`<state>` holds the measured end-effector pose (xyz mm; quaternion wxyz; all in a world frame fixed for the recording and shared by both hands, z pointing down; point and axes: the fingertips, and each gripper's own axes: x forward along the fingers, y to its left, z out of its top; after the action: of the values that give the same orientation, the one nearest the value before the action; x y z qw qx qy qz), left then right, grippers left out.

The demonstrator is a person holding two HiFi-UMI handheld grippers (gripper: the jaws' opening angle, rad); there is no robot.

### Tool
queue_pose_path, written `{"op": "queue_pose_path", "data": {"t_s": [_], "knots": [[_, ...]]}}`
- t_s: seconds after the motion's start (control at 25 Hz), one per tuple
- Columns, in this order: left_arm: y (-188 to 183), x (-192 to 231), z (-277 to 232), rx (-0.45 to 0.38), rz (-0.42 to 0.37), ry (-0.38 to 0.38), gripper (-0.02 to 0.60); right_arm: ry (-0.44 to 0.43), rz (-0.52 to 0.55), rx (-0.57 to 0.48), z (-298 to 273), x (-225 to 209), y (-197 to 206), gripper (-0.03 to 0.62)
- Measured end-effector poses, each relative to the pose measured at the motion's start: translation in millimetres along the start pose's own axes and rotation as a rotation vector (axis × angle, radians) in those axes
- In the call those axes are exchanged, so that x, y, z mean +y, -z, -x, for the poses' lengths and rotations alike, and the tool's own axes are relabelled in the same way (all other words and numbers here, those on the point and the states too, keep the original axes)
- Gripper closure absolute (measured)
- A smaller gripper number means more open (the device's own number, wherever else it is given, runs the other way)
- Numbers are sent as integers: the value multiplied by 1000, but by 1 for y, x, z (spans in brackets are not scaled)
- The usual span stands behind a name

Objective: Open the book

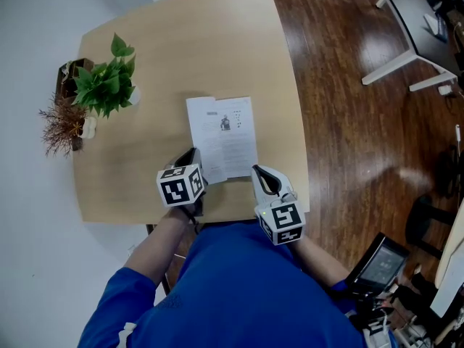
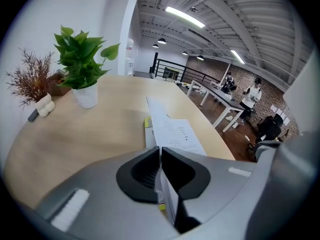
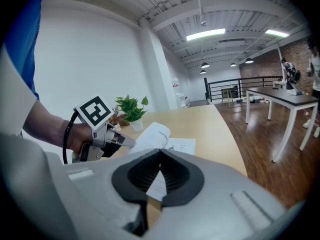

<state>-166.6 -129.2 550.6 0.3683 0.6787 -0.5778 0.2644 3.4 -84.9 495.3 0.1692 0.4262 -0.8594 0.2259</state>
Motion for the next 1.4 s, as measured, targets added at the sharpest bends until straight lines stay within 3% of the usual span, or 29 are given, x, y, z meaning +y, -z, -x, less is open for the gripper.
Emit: {"op": "queue_pose_path", "data": {"t_s": [1.4], "knots": [[19,128,14,14,71,-67,558,43,35,6,-19,60,-1,591]]}}
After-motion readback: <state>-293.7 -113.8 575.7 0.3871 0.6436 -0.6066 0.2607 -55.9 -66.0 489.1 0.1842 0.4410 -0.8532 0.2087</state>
